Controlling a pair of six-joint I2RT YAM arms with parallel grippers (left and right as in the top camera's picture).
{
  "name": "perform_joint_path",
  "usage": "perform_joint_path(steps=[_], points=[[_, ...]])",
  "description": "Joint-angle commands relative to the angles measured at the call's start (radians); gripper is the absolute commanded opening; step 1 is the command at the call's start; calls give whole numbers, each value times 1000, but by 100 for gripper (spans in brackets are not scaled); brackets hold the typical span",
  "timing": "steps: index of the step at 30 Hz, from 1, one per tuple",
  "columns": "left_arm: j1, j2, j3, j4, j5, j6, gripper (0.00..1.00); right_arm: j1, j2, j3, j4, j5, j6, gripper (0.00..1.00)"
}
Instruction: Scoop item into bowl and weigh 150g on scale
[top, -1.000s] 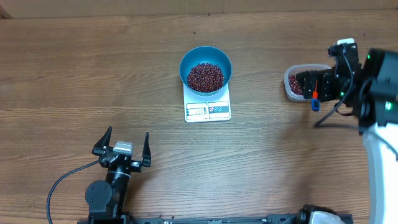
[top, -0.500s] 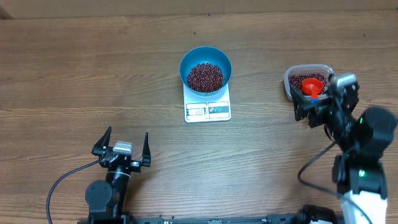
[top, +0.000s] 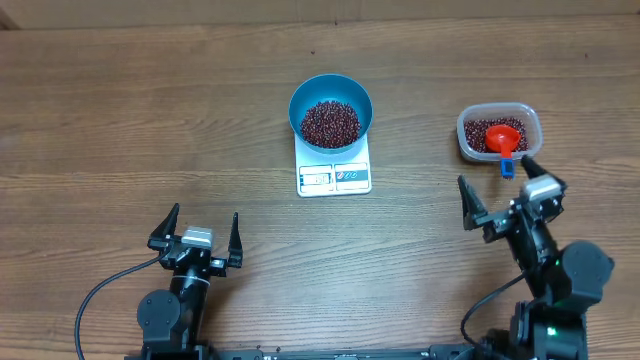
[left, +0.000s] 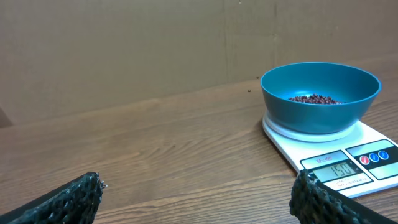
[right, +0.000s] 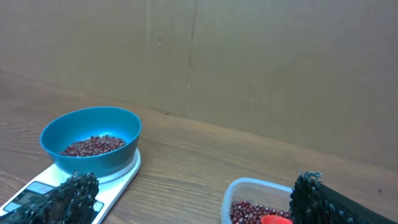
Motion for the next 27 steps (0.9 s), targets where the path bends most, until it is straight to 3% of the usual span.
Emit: perform_joint_path(steps=[1, 8, 15, 20, 27], points=[[3, -10, -3, -3, -6, 15, 100, 6, -101, -74, 5, 9, 10, 100], [3, -10, -3, -3, -6, 15, 100, 52, -262, -212, 20, 107, 12, 100], [3, -10, -3, -3, -6, 15, 100, 104, -423, -279, -55, 287, 130, 100], [3, -10, -3, -3, -6, 15, 100, 112, -469, -279, -156, 337, 145, 100], [3, -10, -3, -3, -6, 15, 99, 114, -469, -279, -161, 367, 216, 100]])
